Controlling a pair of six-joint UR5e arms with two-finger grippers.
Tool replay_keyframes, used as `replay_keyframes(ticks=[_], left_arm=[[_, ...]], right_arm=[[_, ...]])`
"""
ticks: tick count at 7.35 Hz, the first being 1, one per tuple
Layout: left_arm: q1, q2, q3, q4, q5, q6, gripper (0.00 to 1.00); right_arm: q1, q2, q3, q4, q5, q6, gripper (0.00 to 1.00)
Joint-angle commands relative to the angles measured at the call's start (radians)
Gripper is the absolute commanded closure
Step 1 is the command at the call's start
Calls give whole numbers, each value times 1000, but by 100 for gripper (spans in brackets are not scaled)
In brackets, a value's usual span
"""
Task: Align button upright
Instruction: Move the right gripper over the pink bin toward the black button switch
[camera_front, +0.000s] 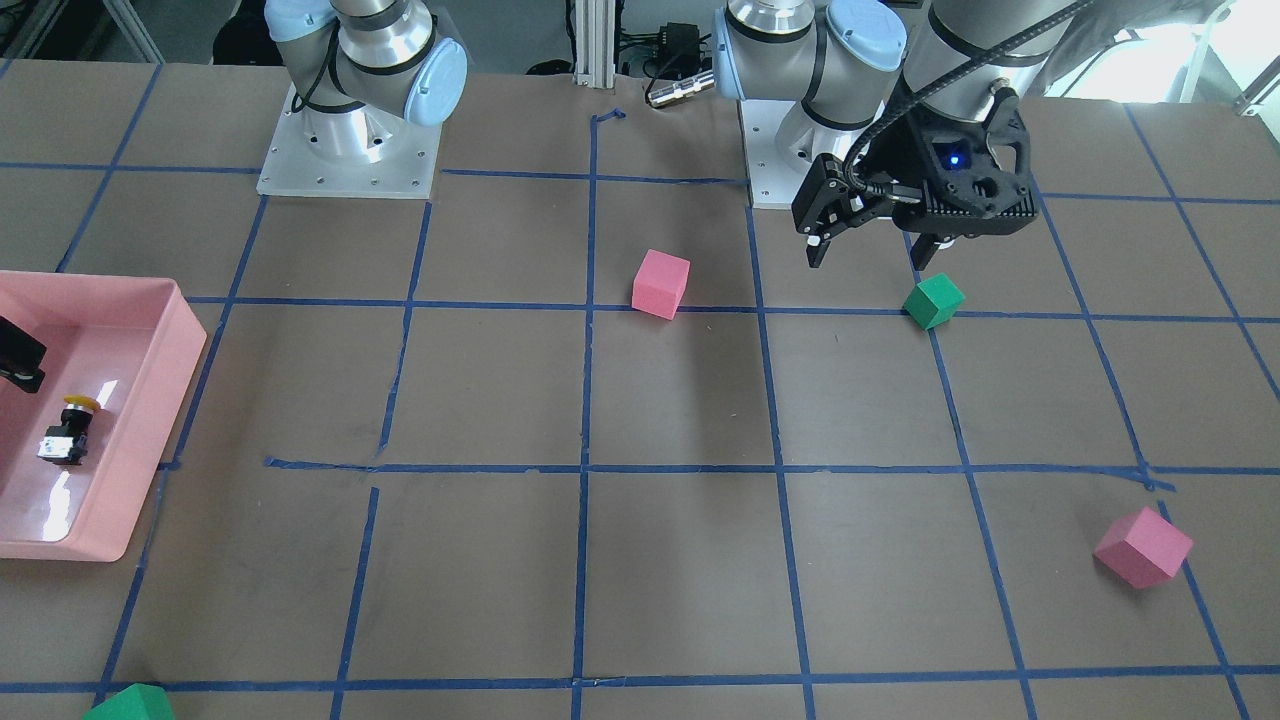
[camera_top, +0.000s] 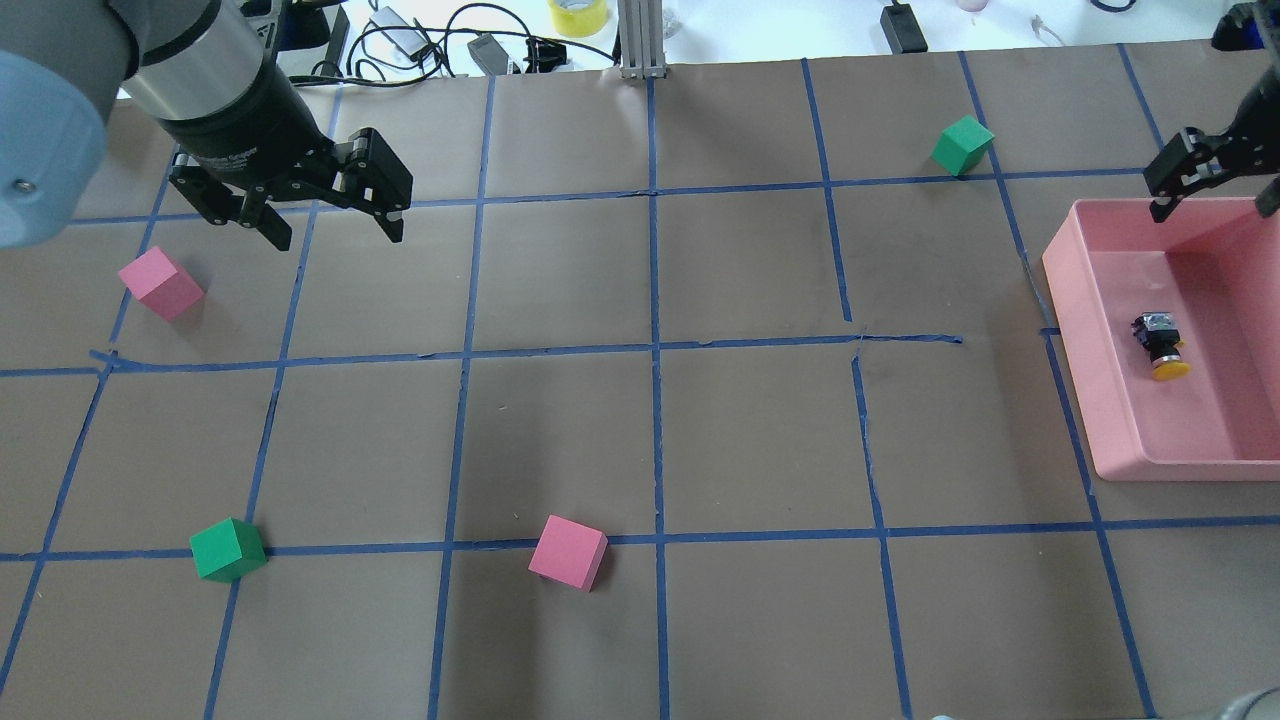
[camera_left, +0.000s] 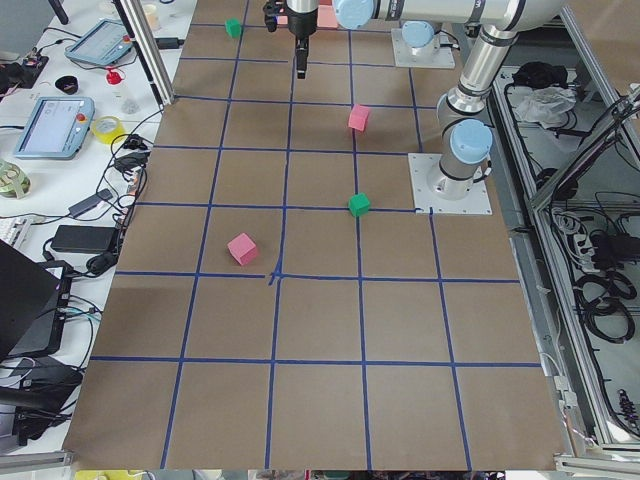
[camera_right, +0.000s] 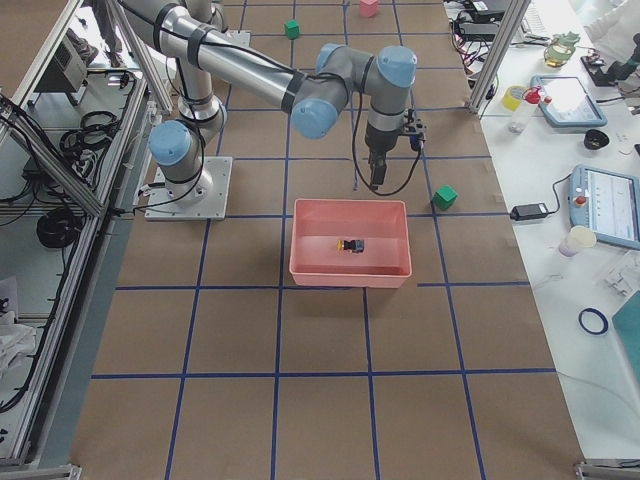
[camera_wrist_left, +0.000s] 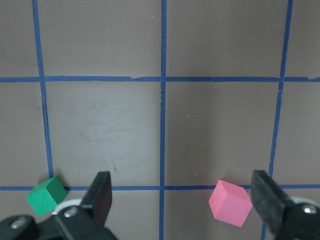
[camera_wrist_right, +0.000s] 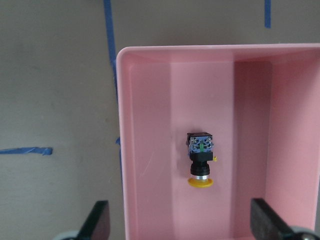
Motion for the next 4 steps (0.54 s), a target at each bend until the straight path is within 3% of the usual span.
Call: replay_keyframes(ticks=[1,2,4], left_arm=[[0,0,-1,0,-1,1,0],[0,0,0,0,-1,1,0],[0,0,-1,0,-1,1,0]], right_arm=[[-84,37,128,-199,7,-89,0],[-105,83,145,-267,47,-109,0],[-121,139,154,-278,99,-128,0]])
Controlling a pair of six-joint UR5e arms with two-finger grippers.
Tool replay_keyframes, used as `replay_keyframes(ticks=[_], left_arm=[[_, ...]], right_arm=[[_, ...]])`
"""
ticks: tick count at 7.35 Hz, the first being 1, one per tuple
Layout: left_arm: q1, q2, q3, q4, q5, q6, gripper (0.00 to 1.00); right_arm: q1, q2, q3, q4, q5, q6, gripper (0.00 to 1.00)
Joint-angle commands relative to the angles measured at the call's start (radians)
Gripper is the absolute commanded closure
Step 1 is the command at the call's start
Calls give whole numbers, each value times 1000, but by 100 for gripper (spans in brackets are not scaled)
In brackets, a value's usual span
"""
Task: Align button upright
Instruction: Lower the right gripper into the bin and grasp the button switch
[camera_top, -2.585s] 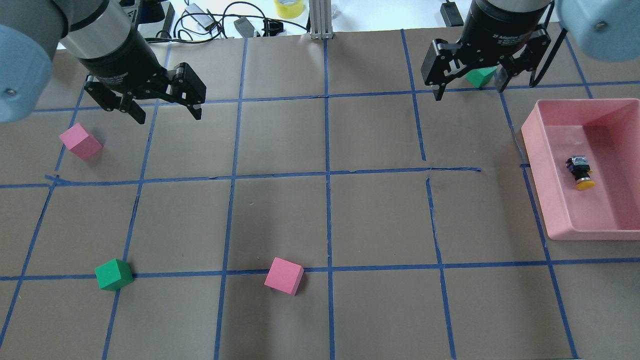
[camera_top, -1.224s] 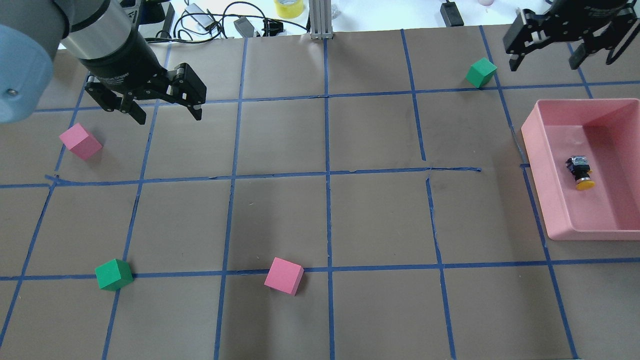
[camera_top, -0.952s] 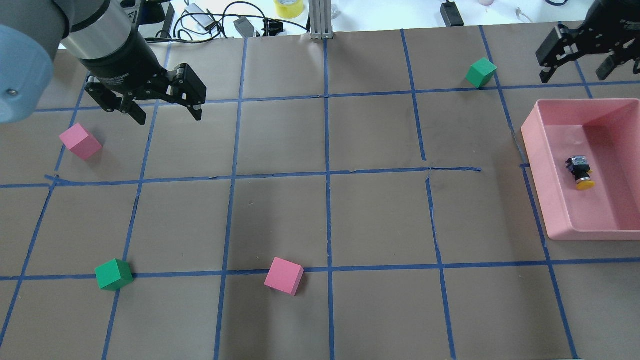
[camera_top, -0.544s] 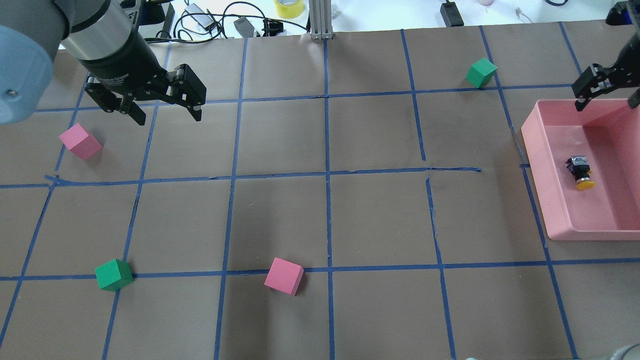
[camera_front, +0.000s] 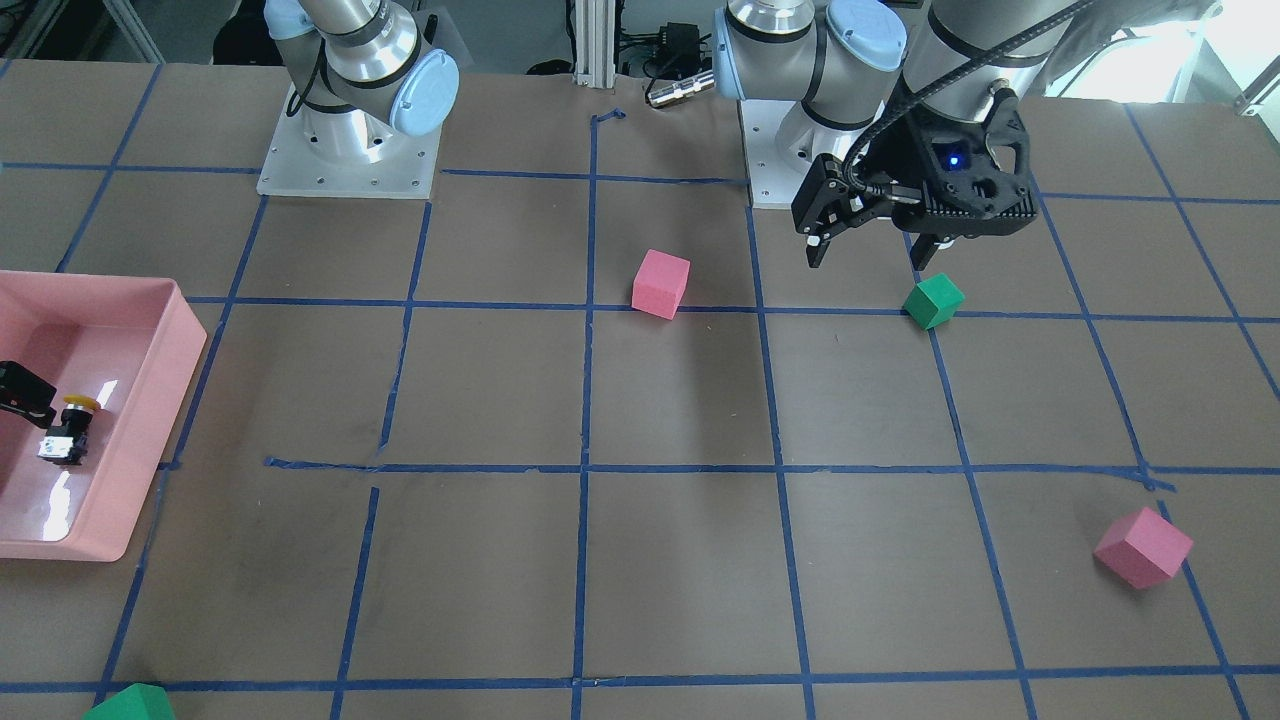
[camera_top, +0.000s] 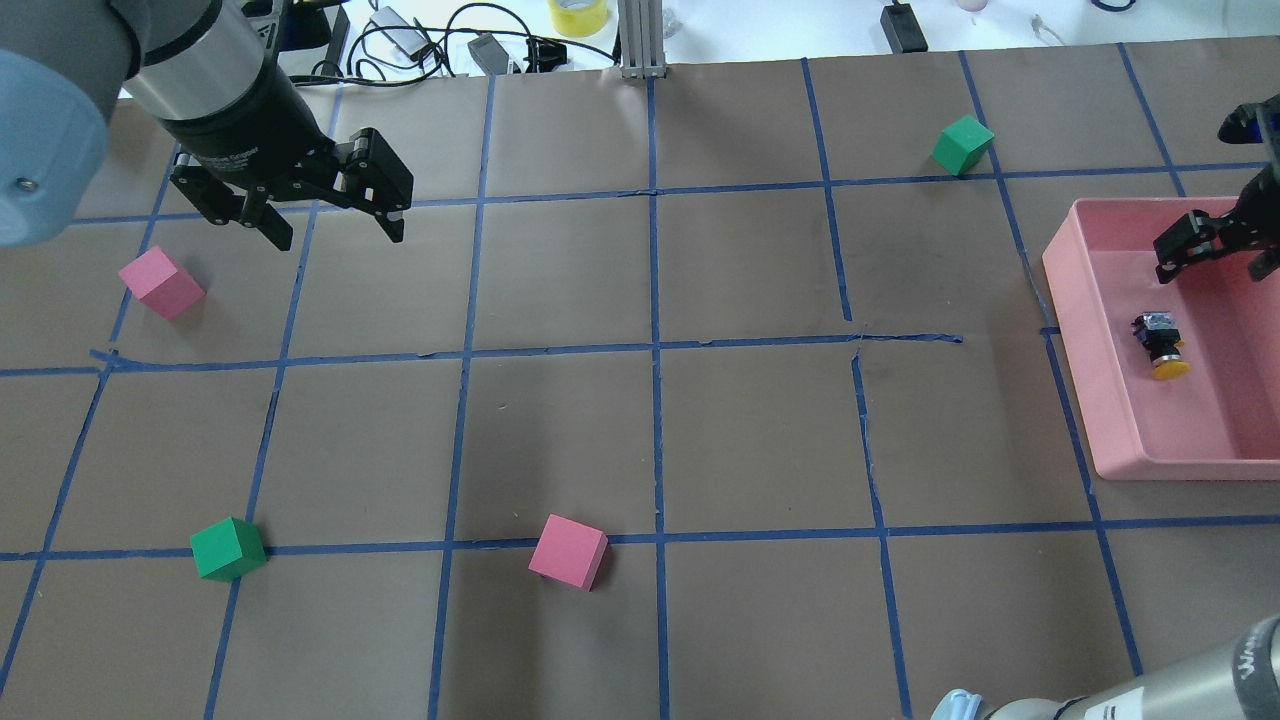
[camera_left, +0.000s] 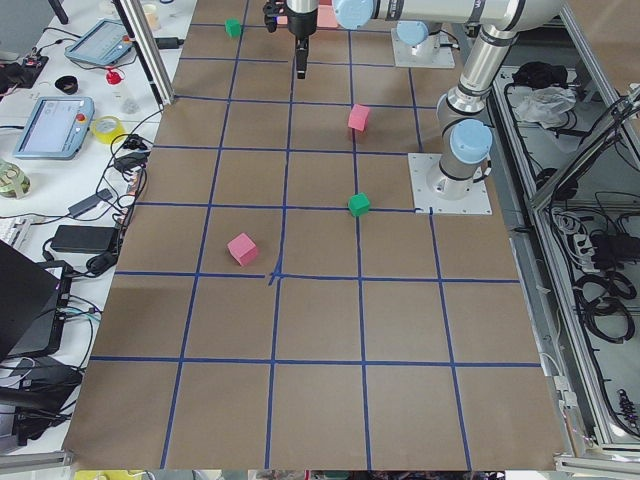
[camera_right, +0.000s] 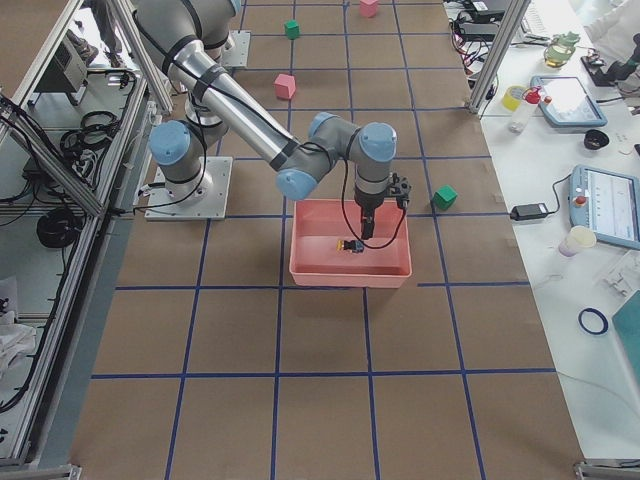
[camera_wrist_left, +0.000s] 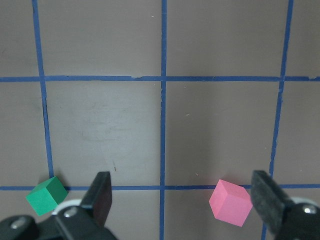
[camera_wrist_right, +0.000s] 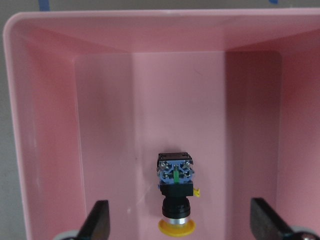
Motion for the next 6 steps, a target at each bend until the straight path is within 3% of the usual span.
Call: replay_keyframes(ticks=[1,6], left_arm=[[0,0,0,0,-2,0,0],[0,-9,1,9,-10,-49,0]], right_arm=[[-11,54,16,-79,29,-14,0],[-11,92,44,-113,20,-15,0]])
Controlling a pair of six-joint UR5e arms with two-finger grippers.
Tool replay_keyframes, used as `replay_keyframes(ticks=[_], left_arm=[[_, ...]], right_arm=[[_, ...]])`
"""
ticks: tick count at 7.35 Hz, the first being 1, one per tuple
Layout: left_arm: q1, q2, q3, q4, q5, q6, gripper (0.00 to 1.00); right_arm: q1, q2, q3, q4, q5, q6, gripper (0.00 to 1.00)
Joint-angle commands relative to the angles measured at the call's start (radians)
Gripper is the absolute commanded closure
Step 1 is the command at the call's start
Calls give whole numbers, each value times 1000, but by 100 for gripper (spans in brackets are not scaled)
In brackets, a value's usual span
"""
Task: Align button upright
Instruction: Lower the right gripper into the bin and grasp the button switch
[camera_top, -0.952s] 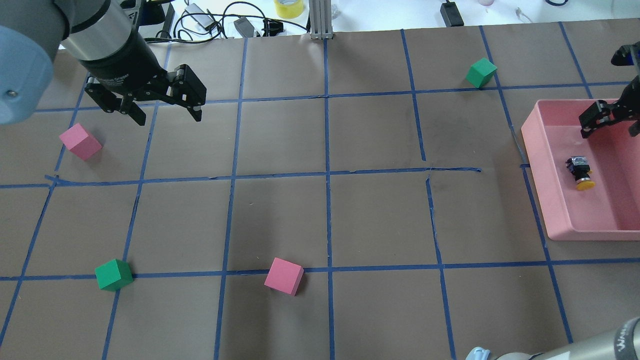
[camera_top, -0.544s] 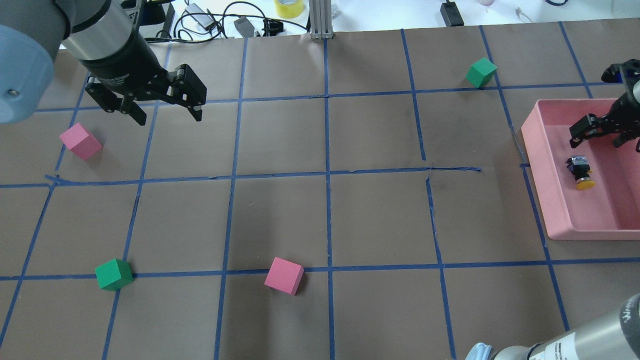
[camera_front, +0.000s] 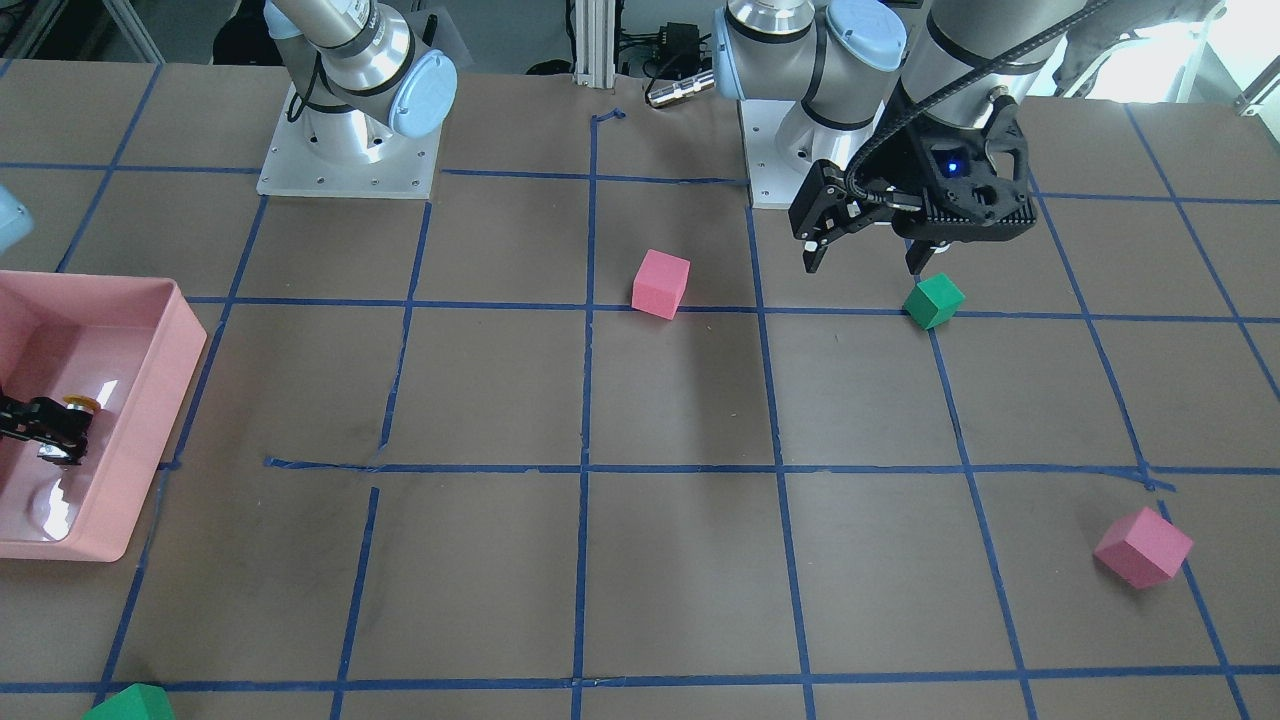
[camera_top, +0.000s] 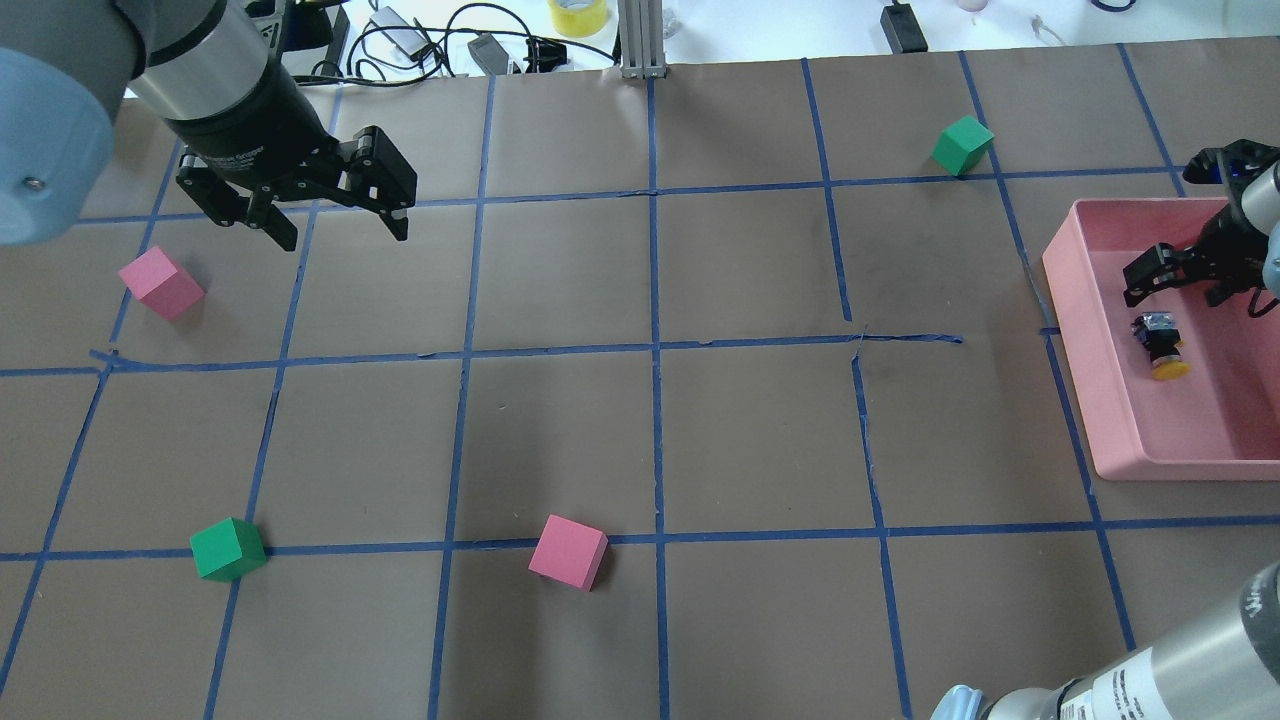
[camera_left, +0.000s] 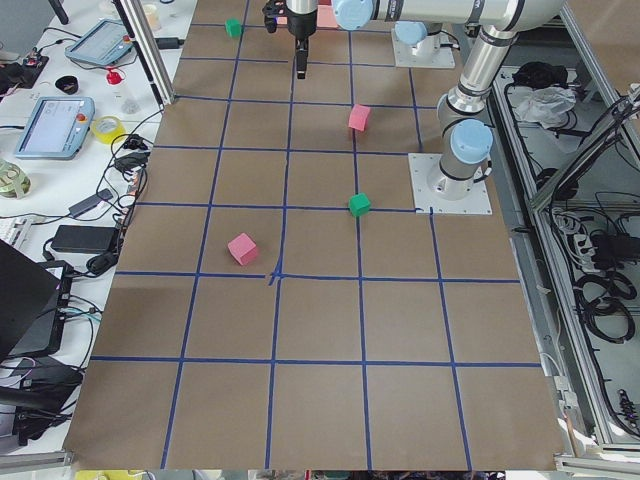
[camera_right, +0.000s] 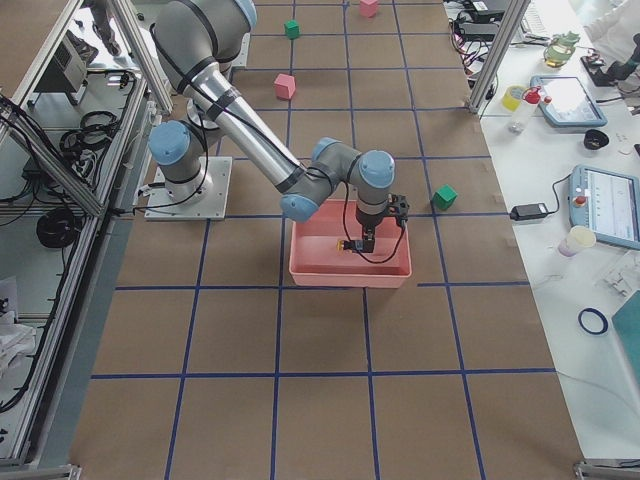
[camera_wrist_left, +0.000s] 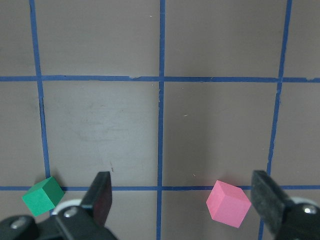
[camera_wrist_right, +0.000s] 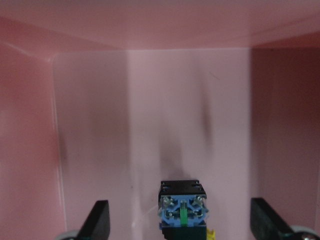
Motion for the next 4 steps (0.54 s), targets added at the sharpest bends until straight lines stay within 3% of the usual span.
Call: replay_keyframes(ticks=[1,4], left_arm=[[0,-1,-1,2,4,-17,0],[3,-10,-1,39,7,70,0]], right_arm=[[0,5,15,-1,-11,-1,0],[-2,3,29,-1,-11,-1,0]])
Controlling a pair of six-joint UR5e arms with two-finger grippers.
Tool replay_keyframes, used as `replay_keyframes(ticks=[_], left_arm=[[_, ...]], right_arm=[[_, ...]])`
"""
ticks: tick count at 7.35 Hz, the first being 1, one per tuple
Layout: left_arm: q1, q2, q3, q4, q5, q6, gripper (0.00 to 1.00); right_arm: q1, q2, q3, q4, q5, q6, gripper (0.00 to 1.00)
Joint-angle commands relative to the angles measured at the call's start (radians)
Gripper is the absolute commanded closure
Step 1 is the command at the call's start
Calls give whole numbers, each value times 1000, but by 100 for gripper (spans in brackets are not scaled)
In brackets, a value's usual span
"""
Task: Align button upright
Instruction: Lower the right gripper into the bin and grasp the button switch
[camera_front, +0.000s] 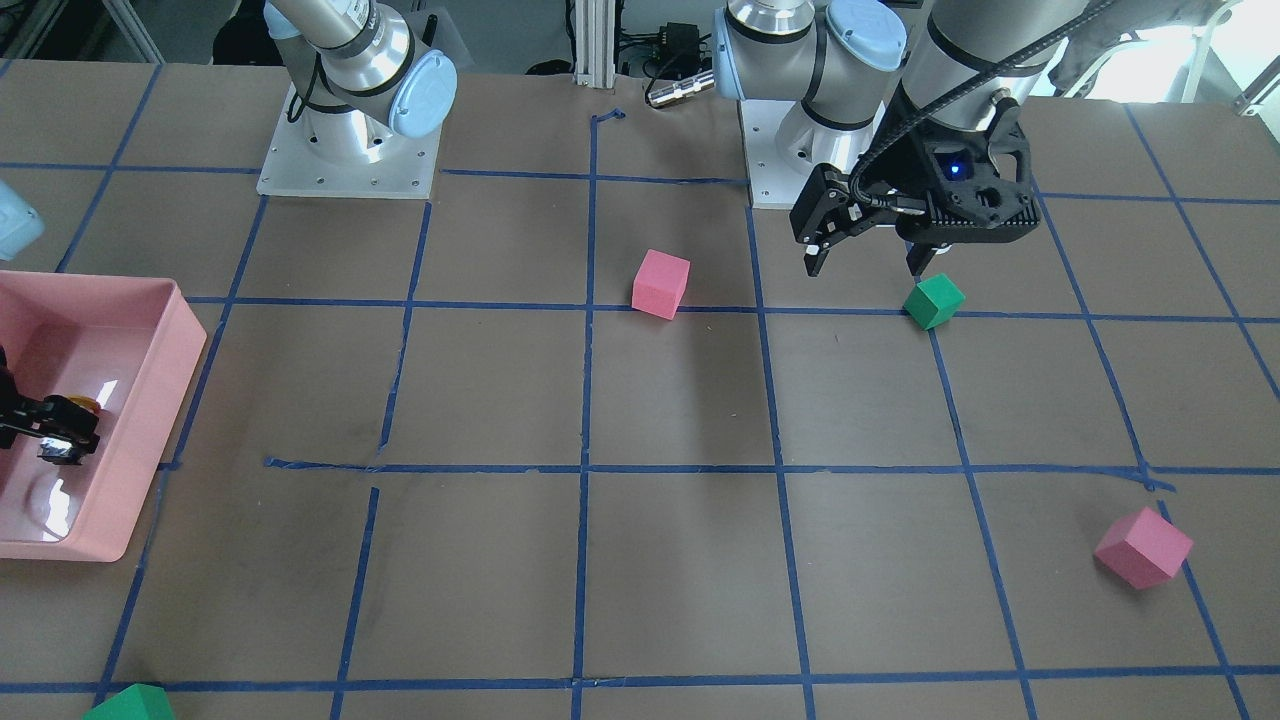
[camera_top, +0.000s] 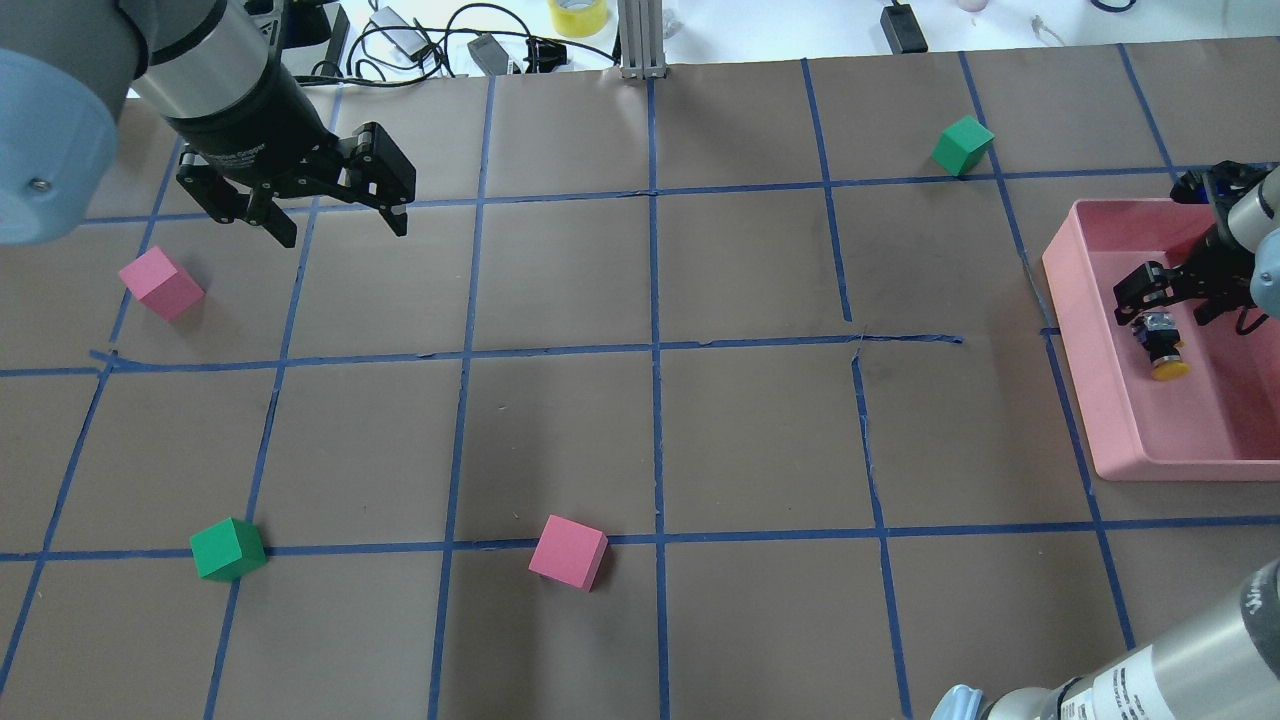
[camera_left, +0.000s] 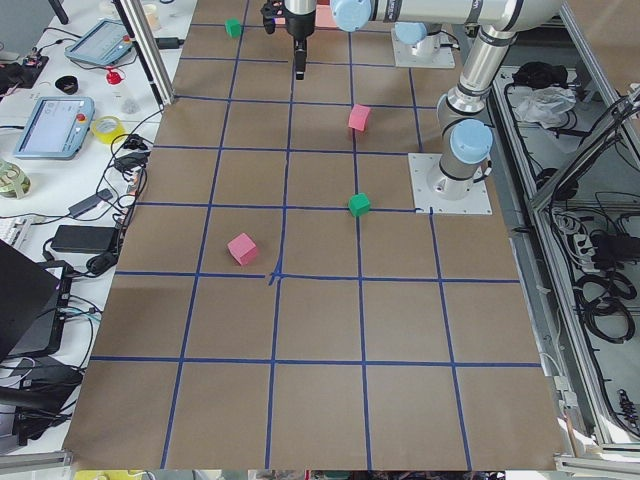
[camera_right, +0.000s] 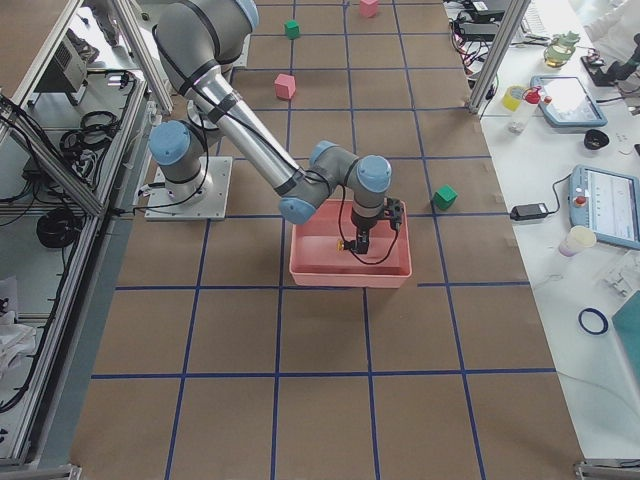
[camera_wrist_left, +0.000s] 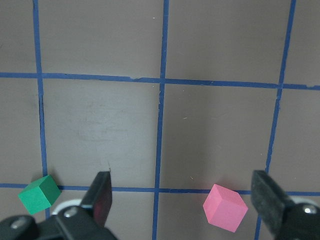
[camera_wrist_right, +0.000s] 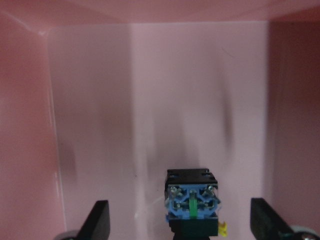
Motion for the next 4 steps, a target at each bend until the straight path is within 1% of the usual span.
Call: replay_keyframes(ticks=[1,4], left_arm=[[6,-6,2,15,3,69,0],[20,-6,-1,17,3,68,0]], right_arm=[[-1,0,2,2,-4,0,0],[-1,-1,4,2,-7,0,0]])
